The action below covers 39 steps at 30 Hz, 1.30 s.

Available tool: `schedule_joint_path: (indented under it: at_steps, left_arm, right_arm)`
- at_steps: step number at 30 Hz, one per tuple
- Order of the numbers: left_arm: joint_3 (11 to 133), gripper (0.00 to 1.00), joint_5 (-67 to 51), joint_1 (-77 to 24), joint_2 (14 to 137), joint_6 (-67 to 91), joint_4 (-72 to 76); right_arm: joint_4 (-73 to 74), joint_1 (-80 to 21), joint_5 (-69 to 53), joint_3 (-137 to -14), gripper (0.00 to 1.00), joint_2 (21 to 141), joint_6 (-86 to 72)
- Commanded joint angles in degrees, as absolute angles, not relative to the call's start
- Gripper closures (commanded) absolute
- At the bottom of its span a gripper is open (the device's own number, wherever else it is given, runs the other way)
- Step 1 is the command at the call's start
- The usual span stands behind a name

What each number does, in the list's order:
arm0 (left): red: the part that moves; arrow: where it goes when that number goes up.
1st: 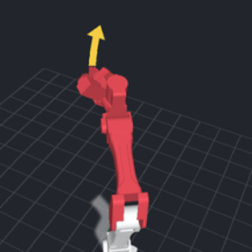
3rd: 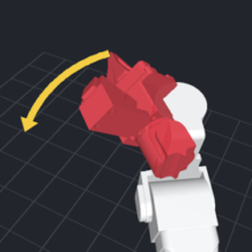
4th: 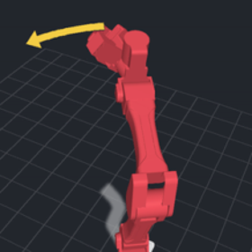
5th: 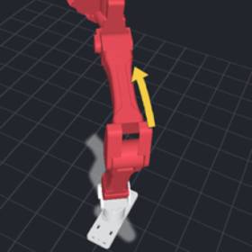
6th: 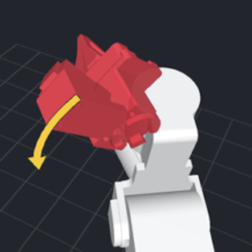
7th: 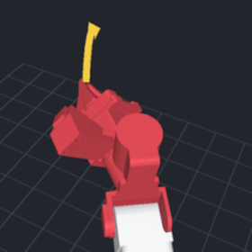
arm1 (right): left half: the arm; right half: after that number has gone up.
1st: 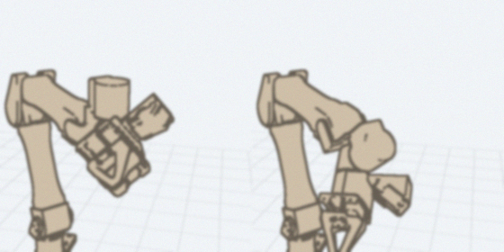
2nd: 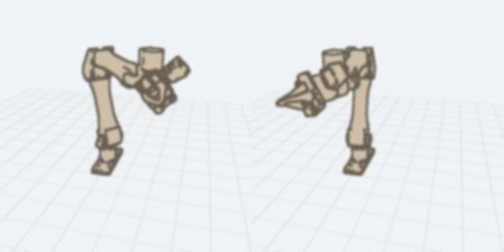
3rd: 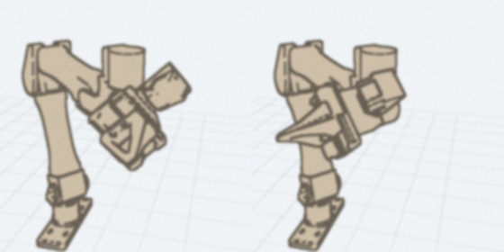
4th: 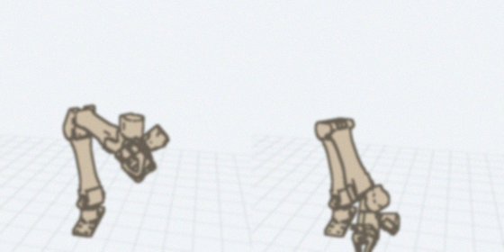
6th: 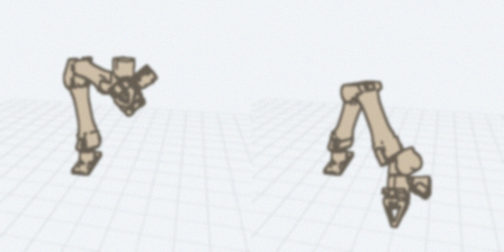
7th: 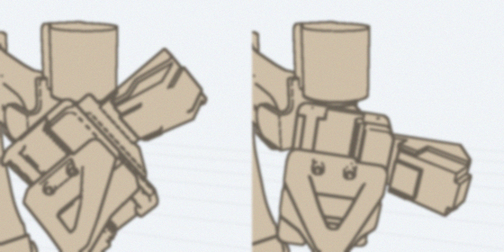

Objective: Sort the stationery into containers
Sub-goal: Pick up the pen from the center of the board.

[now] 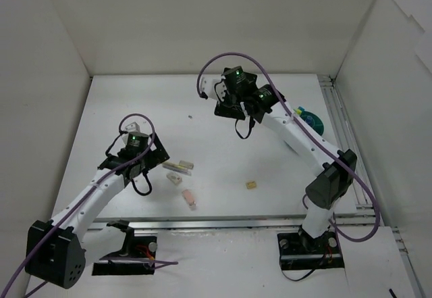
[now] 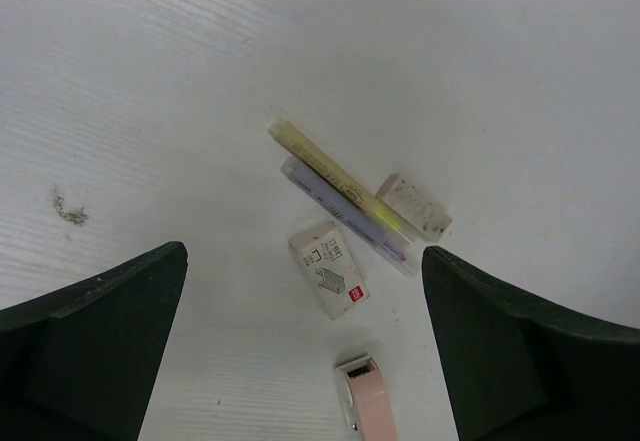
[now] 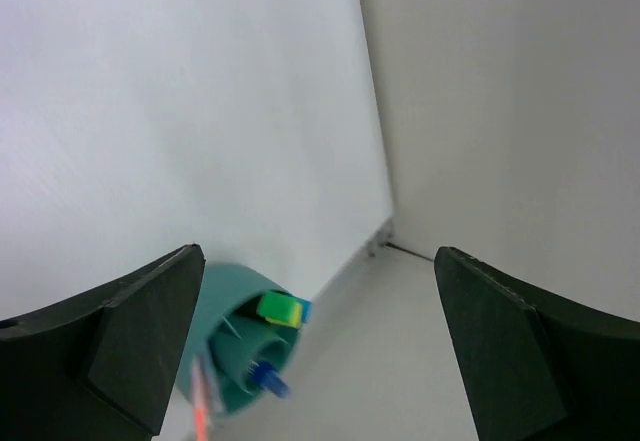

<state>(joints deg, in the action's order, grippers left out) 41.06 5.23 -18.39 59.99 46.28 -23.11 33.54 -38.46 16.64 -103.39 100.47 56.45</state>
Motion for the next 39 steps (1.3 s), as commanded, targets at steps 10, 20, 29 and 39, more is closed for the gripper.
schedule_joint_path:
  at_steps: [10, 20, 29, 39]
  left_arm:
    - [50.0, 0.18, 6.4, -17.84, 73.73, 57.21, -21.18]
    - [51.33, 0.38, 14.15, -16.7, 80.15, 62.75, -22.32]
    - [52.29, 0.49, 12.05, -16.7, 86.56, 64.34, -18.9]
    - [53.17, 0.7, 10.72, -16.7, 92.19, 66.79, -17.14]
  right_arm:
    - [12.13, -37.97, 24.76, -83.42, 0.02, 92.47, 8.63]
    - [11.78, -38.14, 24.69, -73.39, 0.02, 86.4, 0.44]
    - [11.78, -38.06, 29.53, -70.93, 0.02, 85.16, -1.39]
    - [11.78, -37.88, 31.64, -70.05, 0.02, 85.78, -1.32]
